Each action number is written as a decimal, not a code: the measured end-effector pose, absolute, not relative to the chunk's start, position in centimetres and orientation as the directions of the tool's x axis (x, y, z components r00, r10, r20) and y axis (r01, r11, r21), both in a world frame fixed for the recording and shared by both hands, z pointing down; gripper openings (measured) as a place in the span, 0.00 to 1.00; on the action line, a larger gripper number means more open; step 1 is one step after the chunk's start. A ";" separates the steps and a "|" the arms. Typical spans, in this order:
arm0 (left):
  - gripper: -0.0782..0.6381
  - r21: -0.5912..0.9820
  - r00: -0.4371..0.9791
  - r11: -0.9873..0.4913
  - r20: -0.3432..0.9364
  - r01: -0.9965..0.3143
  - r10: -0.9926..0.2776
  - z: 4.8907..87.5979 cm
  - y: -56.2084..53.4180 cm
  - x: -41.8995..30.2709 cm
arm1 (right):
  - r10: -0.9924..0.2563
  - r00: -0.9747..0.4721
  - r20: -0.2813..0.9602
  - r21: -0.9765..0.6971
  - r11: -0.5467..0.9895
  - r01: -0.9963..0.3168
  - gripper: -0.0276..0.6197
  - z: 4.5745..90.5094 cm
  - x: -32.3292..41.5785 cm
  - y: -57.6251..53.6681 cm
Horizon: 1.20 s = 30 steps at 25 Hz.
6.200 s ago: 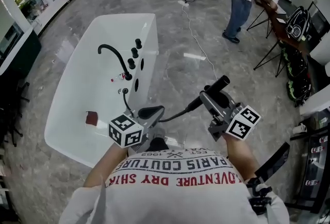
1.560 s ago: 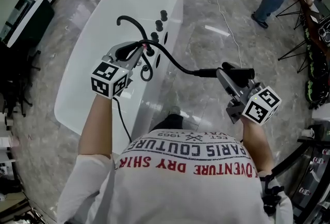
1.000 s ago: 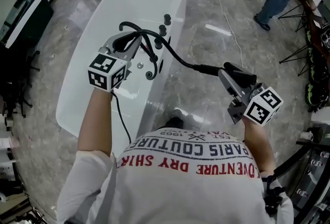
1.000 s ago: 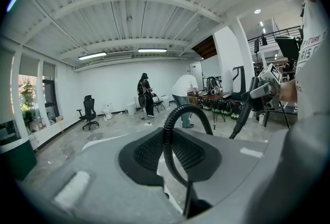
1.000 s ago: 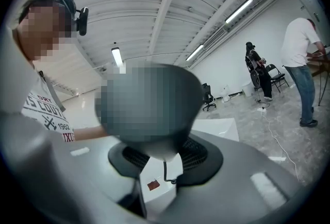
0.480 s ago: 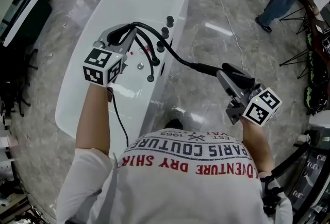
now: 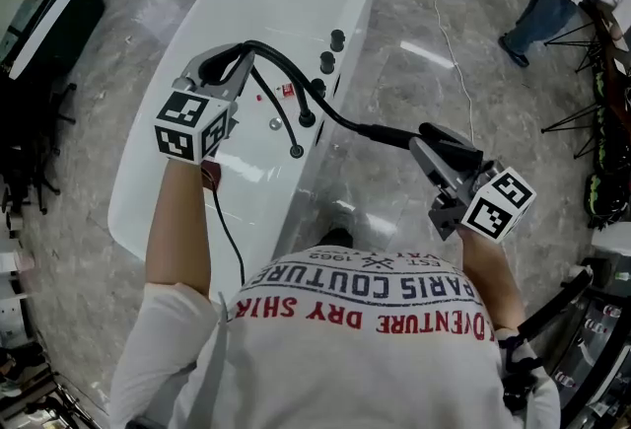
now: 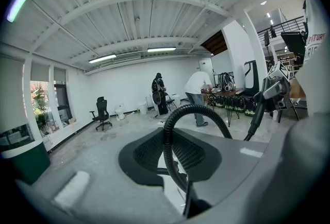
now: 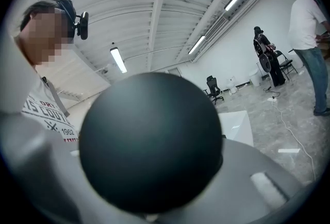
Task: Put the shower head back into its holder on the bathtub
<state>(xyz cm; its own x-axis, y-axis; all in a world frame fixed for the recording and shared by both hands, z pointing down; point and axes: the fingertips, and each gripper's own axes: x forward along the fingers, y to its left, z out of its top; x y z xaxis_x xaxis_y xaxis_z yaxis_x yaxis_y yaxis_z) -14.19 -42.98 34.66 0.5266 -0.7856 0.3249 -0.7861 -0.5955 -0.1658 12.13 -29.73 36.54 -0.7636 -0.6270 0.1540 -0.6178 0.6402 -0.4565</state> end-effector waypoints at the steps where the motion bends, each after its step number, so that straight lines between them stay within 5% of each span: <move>1: 0.19 -0.169 0.524 -0.593 0.323 -0.787 -0.788 34.4 -43.0 -14.3 | -0.627 -0.765 0.149 -0.458 0.642 -0.615 0.25 36.4 12.1 -29.8; 30: 0.19 0.093 0.590 -0.671 0.575 -0.736 -0.567 55.5 -39.6 -12.5 | -0.645 -0.728 0.233 -0.505 0.560 -0.658 0.25 41.1 11.2 -33.0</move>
